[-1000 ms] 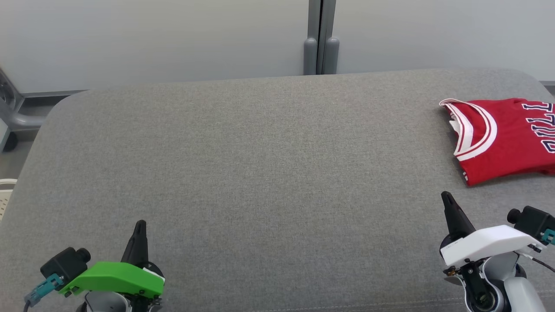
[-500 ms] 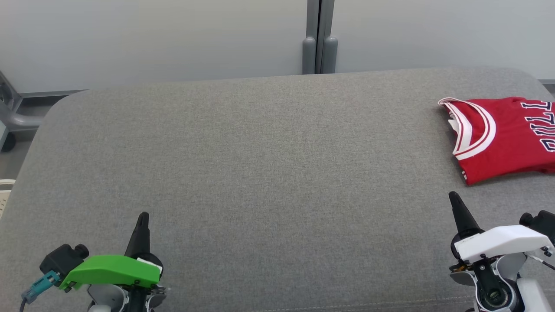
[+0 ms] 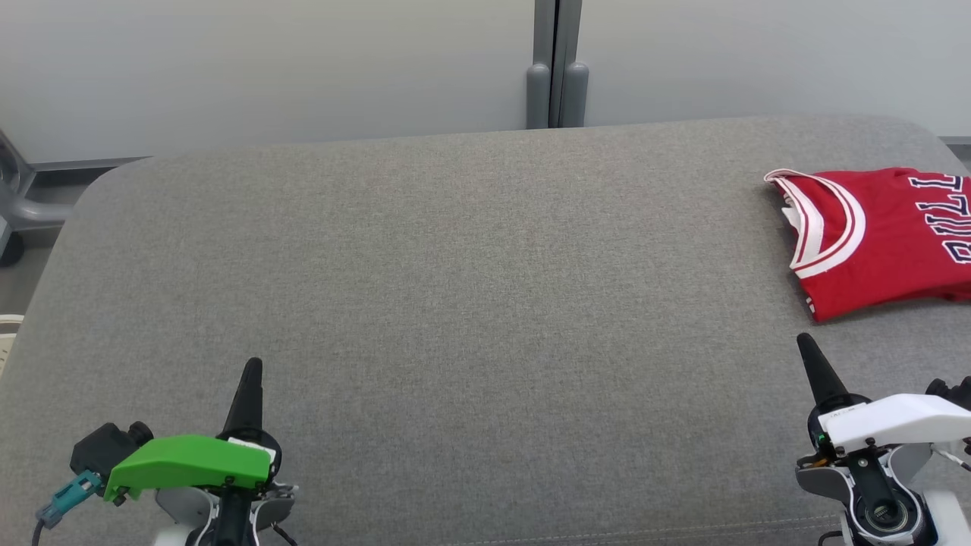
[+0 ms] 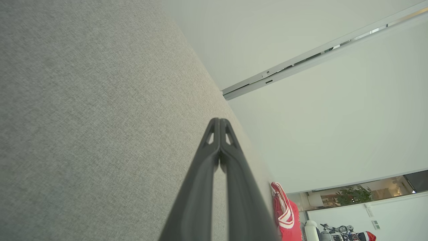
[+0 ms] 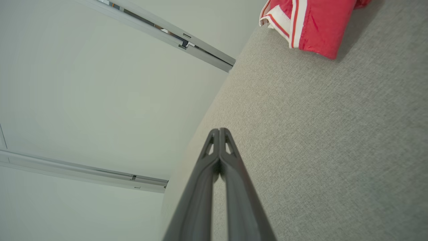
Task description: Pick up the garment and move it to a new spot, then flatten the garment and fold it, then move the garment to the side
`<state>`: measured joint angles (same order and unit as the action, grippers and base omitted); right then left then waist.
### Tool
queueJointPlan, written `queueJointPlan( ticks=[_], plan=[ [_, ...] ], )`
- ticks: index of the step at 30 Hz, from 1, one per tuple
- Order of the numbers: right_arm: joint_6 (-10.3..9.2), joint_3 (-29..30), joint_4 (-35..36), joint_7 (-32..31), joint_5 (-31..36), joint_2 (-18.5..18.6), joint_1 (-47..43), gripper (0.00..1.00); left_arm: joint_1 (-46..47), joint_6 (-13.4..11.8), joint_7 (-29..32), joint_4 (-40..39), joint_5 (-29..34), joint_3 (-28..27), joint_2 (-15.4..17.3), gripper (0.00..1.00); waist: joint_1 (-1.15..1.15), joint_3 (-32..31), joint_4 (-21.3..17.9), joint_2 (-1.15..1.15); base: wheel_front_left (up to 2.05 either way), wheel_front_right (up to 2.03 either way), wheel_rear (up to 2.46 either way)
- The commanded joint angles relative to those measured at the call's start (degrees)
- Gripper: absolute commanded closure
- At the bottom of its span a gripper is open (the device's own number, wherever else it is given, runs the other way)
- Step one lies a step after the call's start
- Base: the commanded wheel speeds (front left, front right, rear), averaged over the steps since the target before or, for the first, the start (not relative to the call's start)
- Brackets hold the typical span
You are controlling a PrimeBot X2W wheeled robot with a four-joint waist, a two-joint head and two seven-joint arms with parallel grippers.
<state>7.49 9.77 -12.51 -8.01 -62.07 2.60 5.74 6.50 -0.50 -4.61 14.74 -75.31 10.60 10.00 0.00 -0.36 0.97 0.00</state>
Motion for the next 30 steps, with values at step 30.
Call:
queueJointPlan(
  ticks=[30],
  plan=[
    [0.02, 3.99, -1.78, -3.18, -16.17, 0.37, 2.02, 1.0, 3.37, 4.79, 2.49, 1.86, -10.33, -4.68, -3.97, 1.0, 0.0, 0.27, -0.47, 0.0, 0.0, 0.0, 0.0]
  ],
)
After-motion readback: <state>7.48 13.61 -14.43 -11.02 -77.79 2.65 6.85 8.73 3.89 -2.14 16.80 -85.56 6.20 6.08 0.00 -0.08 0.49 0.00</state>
